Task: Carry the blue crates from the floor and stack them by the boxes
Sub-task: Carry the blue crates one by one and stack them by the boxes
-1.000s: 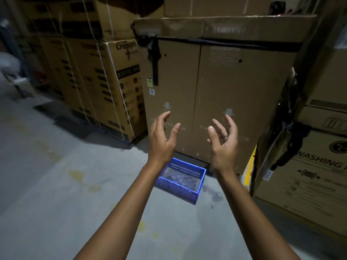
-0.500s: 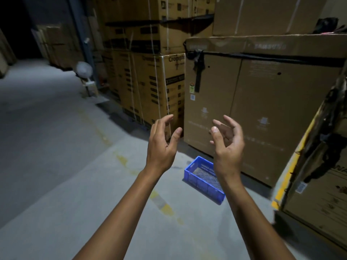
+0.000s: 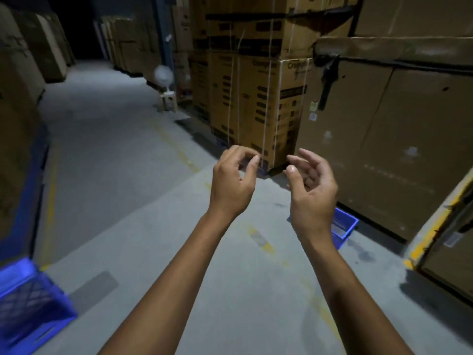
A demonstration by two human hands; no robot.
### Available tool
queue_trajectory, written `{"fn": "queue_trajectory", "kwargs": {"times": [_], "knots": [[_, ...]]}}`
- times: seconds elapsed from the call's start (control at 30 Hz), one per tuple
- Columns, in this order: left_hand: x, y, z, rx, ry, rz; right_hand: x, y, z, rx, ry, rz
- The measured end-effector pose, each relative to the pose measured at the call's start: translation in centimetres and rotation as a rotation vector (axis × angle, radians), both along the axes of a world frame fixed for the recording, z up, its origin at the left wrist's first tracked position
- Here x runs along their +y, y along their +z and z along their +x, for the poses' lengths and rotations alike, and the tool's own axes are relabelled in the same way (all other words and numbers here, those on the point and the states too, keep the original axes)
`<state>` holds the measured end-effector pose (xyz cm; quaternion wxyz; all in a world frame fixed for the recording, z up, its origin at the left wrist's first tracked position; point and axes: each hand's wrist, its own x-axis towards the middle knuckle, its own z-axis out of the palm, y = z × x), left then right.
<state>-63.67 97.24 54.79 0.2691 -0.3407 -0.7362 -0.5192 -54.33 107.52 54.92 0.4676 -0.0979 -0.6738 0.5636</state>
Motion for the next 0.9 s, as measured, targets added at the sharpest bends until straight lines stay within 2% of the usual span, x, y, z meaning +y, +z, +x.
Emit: {"fn": "queue_trajectory", "kwargs": {"times": [0.17,0.33,0.53,0.7,0.9], "knots": [[-11.0,-1.7,4.4,-0.077,0.085,-0.063,-9.5,-0.2,3.7,-0.053,0.129,0.050],[-20.8,-3.9,10.9,-0.146,0.258,0.019,-17.4,-1.6,7.9,-0.096,0.292,0.052],[-30.5,-6.2,20.5,-0.257,0.395,0.001,-25.8,-4.4,14.5,-0.125,0.596,-0.042],[-38.5,-8.9,28.9,-0.338,0.478,-0.021,-33.2,-7.0,20.7,-0.210,0.731,-0.111],[-48.6,-9.1,37.0,-0.296,0.626,-0.054,-43.1,-7.8,26.6,-0.240,0.857,-0.091]]}}
